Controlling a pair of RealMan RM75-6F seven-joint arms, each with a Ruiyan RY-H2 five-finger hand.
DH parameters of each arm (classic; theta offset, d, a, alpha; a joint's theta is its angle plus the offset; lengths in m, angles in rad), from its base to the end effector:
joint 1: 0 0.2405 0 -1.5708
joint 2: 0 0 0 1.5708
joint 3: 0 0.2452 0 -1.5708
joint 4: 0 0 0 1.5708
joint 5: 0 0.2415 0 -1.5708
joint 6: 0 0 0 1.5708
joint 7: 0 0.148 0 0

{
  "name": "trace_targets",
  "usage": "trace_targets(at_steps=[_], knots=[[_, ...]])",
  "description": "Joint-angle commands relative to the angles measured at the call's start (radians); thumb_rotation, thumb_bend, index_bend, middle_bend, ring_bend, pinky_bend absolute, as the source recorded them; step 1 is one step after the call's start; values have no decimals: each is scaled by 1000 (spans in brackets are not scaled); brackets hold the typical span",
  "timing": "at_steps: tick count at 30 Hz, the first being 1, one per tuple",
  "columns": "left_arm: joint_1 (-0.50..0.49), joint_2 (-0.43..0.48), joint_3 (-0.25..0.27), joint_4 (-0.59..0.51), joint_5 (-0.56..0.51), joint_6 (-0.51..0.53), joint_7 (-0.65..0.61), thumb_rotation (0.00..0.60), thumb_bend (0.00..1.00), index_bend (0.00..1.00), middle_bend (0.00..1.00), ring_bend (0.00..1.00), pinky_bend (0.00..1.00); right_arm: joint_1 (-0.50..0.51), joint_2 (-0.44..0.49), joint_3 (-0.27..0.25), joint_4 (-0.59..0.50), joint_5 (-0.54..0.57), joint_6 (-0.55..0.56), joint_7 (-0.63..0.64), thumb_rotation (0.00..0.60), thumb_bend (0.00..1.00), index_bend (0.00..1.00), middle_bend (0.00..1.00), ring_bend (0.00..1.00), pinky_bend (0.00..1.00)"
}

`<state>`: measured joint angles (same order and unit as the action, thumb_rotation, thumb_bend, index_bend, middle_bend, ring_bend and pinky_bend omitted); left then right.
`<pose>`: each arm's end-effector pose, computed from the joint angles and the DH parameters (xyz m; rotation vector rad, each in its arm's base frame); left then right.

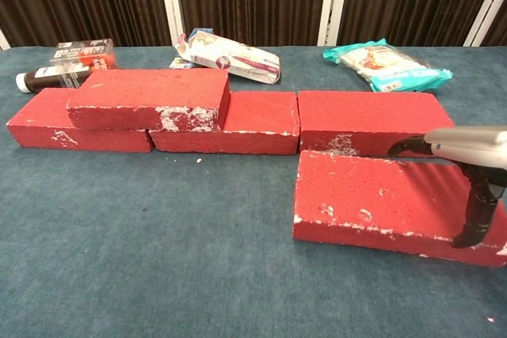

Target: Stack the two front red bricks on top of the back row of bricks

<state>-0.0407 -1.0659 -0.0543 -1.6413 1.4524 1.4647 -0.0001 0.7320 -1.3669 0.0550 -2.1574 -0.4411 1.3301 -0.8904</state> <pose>-0.3278 0.1734 0.1404 -1.3329 -0.9421 -0.8262 -0.1388 -0.2294 -0.0114 1.7694 -1.2186 0.3814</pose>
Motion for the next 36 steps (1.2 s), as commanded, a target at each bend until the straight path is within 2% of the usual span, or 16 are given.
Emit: trace_targets(at_steps=[1, 16, 36], knots=[[0, 1, 0, 0, -1, 2, -5, 600, 183, 0, 0, 0, 37, 1, -2, 2, -5, -5, 10, 8, 600, 0, 0, 0, 0, 0], [-1, 10, 6, -8, -8, 0, -8, 600, 183, 0, 0, 0, 37, 24, -49, 5, 7, 26, 21, 9, 600, 0, 0, 0, 0, 0], [-3, 11, 12, -25, -26, -10, 24, 600, 183, 0, 0, 0, 36, 33, -135, 12, 84, 33, 68, -1, 600, 0, 0, 26, 0, 0]])
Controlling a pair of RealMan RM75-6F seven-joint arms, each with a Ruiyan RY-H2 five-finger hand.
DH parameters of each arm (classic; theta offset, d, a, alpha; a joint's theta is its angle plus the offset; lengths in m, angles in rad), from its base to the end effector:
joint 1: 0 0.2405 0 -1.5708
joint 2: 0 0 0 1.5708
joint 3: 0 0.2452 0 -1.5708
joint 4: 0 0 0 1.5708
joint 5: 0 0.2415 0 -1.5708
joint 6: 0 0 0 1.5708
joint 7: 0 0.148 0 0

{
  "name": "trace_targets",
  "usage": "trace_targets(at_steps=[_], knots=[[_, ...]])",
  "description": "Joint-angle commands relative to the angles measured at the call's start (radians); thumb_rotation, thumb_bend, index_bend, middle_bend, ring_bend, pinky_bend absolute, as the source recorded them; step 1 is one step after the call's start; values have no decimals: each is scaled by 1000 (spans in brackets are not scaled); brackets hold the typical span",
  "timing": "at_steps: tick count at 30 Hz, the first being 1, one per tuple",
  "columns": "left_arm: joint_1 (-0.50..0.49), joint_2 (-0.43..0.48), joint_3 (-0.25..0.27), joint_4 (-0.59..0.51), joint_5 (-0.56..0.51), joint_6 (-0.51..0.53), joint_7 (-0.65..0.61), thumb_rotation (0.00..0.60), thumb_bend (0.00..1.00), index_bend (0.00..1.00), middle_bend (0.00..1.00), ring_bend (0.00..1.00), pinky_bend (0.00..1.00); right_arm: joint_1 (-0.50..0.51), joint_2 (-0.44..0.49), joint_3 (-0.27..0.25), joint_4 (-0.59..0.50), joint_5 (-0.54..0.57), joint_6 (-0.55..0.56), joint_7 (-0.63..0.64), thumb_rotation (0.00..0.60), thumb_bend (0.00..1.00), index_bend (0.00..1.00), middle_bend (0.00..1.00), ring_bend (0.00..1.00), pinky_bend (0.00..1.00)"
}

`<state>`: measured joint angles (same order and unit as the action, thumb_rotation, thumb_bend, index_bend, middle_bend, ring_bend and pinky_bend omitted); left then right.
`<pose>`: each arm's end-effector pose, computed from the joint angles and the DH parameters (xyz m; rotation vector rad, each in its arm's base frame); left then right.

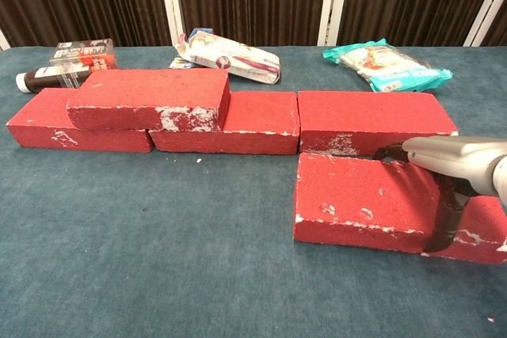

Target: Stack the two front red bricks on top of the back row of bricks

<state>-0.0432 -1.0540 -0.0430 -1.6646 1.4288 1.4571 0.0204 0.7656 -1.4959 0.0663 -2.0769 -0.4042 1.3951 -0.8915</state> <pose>-0.3279 0.1709 0.1403 -1.3286 -0.9574 -0.7969 -0.1299 -0.2316 -0.0356 1.7398 -1.2305 0.3910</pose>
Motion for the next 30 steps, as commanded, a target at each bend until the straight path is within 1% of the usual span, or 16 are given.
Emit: trace_targets(at_steps=[1, 6, 10, 15, 19, 24, 30], knots=[[-1, -1, 1, -4, -3, -3, 5, 600, 182, 0, 0, 0, 37, -1, -9, 1, 5, -7, 4, 1, 600, 0, 0, 27, 0, 0], [-2, 1, 2, -8, -8, -7, 10, 600, 181, 0, 0, 0, 37, -5, -23, 4, 9, -23, 8, 7, 600, 0, 0, 38, 0, 0], [-2, 2, 4, -11, -10, -8, 16, 600, 182, 0, 0, 0, 37, -5, -34, 3, 16, -25, 8, 2, 600, 0, 0, 69, 5, 0], [-4, 3, 5, -16, -16, -14, 24, 600, 182, 0, 0, 0, 37, -8, -44, 4, 19, -35, 15, 3, 600, 0, 0, 128, 63, 0], [-5, 3, 6, -20, -16, -14, 28, 600, 182, 0, 0, 0, 36, -13, -50, 3, 21, -45, 21, 2, 600, 0, 0, 159, 85, 0], [-3, 3, 4, -23, -23, -12, 30, 600, 182, 0, 0, 0, 37, -17, -52, 0, 22, -53, 24, -1, 600, 0, 1, 166, 105, 0], [-4, 3, 4, -25, -28, -14, 32, 600, 181, 0, 0, 0, 37, -22, -55, 1, 24, -63, 24, -2, 600, 0, 58, 187, 126, 0]])
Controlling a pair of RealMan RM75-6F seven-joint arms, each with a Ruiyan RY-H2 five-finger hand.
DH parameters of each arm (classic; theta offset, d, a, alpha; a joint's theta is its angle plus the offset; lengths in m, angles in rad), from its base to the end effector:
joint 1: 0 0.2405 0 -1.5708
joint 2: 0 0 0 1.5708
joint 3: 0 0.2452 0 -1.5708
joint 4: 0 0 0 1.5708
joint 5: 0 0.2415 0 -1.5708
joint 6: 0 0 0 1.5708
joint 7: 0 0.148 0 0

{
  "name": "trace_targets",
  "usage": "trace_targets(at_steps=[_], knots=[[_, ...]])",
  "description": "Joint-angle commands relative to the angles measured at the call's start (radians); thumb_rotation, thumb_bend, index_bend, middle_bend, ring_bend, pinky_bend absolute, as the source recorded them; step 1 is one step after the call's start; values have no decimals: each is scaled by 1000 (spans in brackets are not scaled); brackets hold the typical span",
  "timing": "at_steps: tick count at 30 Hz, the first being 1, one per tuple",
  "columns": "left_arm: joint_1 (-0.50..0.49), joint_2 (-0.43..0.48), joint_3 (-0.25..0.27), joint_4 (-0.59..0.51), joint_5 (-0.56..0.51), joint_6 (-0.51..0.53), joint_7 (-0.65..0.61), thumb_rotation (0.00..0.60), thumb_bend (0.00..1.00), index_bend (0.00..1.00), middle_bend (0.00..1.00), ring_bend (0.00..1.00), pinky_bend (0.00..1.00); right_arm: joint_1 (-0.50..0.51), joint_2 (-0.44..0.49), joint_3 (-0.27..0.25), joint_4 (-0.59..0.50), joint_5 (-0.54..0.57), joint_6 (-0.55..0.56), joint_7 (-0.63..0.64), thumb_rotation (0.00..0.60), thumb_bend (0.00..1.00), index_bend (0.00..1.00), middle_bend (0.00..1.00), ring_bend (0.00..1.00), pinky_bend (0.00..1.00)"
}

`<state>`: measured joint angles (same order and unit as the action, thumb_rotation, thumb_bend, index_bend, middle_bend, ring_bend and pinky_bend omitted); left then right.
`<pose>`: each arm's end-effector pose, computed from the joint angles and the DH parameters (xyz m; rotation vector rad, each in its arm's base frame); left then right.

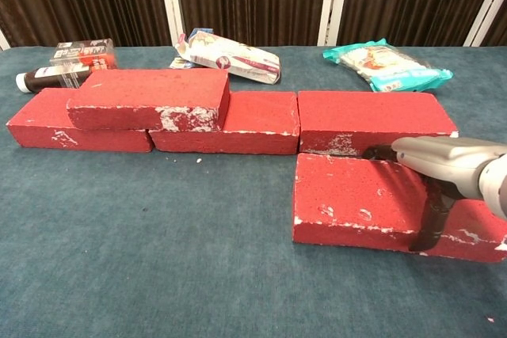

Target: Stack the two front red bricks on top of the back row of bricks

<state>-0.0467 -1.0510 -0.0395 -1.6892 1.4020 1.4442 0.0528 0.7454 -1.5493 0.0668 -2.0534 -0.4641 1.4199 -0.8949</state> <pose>-0.3266 0.1704 0.1376 -1.3239 -0.9719 -0.7672 -0.1223 -0.2285 -0.0436 1.7393 -1.2162 0.4425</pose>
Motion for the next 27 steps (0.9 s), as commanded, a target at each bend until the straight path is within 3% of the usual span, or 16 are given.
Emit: trace_targets(at_steps=[1, 10, 18, 27], knots=[[0, 0, 0, -1, -1, -1, 0, 600, 180, 0, 0, 0, 37, -2, -3, 0, 2, -7, 0, 2, 600, 3, 65, 191, 131, 0], [0, 1, -2, -5, -9, -1, 1, 600, 179, 0, 0, 0, 37, -11, -17, -3, 10, -30, 7, 0, 600, 181, 151, 230, 158, 0], [-1, 5, 0, -10, -13, -8, 2, 600, 178, 0, 0, 0, 36, -24, -15, -6, 1, -72, 15, 8, 600, 398, 222, 263, 198, 0], [-2, 7, -1, -9, -22, -12, 0, 600, 179, 0, 0, 0, 36, -15, 62, 42, -109, -93, 28, -2, 600, 441, 231, 265, 199, 0]])
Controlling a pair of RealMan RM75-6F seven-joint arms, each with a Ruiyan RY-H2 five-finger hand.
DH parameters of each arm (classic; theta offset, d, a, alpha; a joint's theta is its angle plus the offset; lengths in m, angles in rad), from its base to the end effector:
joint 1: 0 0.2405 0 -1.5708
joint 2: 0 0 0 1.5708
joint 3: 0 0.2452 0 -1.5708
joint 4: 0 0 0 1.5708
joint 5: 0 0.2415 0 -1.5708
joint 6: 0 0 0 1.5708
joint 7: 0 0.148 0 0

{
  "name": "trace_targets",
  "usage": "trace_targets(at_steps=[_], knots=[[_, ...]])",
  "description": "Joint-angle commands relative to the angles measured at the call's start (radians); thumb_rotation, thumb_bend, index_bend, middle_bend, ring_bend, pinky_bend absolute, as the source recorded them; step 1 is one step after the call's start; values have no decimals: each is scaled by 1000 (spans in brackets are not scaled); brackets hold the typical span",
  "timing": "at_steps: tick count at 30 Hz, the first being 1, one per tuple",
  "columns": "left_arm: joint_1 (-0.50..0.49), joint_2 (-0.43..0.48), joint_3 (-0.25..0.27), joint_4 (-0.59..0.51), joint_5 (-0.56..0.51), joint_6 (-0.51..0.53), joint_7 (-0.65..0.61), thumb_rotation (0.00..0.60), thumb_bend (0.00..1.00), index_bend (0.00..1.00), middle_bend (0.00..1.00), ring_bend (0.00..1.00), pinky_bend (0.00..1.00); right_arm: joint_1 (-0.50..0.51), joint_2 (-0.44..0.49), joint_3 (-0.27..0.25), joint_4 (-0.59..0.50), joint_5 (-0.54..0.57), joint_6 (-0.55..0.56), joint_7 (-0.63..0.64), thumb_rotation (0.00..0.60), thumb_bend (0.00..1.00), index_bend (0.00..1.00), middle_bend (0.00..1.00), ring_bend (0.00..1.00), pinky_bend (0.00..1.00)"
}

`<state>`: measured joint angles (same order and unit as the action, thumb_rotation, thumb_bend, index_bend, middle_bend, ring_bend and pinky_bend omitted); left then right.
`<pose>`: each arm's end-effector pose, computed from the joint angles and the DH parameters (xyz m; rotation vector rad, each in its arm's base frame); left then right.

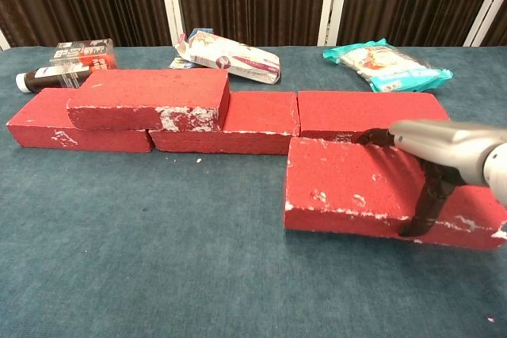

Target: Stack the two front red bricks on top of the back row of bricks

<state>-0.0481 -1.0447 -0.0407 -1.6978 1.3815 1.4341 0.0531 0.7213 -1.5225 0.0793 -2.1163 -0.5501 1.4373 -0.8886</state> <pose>-0.3283 0.1706 0.1385 -1.3114 -0.9879 -0.7547 -0.1071 -0.2264 -0.0299 1.7401 -1.2009 0.5424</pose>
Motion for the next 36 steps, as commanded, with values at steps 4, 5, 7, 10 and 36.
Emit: trace_targets(at_steps=[4, 5, 7, 10, 36], knots=[[0, 5, 3, -5, 2, -4, -3, 600, 180, 0, 0, 0, 36, 48, 80, 117, -109, 25, 44, -44, 600, 440, 238, 269, 199, 0], [0, 5, 3, -5, 2, -4, -3, 600, 180, 0, 0, 0, 36, 62, 87, 139, -115, 39, 53, -61, 600, 440, 238, 271, 199, 0], [0, 6, 3, -4, 0, -3, -3, 600, 180, 0, 0, 0, 37, 101, 92, 196, -111, 87, 74, -101, 600, 440, 238, 272, 199, 0], [0, 8, 2, -5, -4, -6, -9, 600, 178, 0, 0, 0, 37, 176, 77, 277, -33, 182, 102, -180, 600, 440, 243, 274, 199, 0], [8, 8, 1, -19, -14, 6, 6, 600, 180, 0, 0, 0, 37, 403, -18, 350, 330, 447, -174, -209, 600, 443, 284, 280, 199, 0]])
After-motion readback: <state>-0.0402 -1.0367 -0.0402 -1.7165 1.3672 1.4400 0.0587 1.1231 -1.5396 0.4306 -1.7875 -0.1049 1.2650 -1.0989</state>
